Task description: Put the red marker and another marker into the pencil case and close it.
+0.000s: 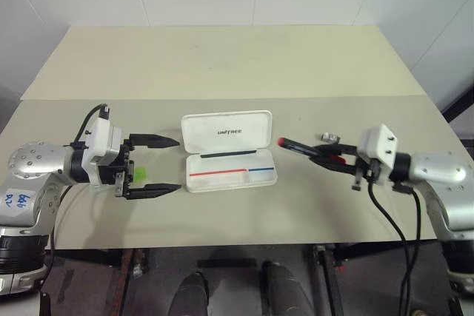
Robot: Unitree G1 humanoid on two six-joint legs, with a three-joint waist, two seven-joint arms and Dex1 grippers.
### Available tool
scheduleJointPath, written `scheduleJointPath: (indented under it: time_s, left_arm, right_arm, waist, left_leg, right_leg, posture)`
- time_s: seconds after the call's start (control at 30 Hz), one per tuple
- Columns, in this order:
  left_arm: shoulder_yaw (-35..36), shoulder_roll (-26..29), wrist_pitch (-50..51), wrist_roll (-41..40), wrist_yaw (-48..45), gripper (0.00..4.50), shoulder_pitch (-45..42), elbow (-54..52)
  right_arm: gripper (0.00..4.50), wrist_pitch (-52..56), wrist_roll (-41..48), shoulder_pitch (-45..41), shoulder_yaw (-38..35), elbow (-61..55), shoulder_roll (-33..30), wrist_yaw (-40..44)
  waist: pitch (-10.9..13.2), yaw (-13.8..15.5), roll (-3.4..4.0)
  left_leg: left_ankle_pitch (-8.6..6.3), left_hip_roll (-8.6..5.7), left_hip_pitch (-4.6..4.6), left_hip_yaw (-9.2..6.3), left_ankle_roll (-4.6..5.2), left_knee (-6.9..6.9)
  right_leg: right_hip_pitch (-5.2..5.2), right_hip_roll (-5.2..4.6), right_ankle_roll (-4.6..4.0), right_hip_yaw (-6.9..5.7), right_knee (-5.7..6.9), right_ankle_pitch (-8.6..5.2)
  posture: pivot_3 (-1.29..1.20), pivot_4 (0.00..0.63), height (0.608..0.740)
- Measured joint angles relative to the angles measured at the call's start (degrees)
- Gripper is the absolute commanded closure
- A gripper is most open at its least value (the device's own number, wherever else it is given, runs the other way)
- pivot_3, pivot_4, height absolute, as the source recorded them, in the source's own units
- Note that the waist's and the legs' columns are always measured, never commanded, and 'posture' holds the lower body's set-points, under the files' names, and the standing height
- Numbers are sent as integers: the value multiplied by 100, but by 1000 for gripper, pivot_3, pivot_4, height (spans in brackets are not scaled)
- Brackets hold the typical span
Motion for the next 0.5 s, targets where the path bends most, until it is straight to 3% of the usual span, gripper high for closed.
scheduleJointPath:
  time_s: [0.1, 0.5]
  left_arm:
    - [35, 25, -104, 50, 0, 0, 101, 13]
    - [93, 25, -242, 87, 238, 0, 387, -34]
  right_arm:
    - [3863, -114, -122, -392, 460, 202, 276, 159]
    - [3863, -1481, -1058, -1806, 1641, 2583, 1576, 743]
  waist:
    - [0, 20, -1]
    - [1, -29, -1]
  left_leg:
    - [-4, 0, -8, 0, 0, 0]
    - [-6, 4, -4, 1, -2, -22]
  right_leg:
    - [-4, -1, 49, 0, -1, 27]
    - [-22, 4, 79, -1, 14, 43]
  posture:
    - [0, 150, 740]
    - [0, 150, 740]
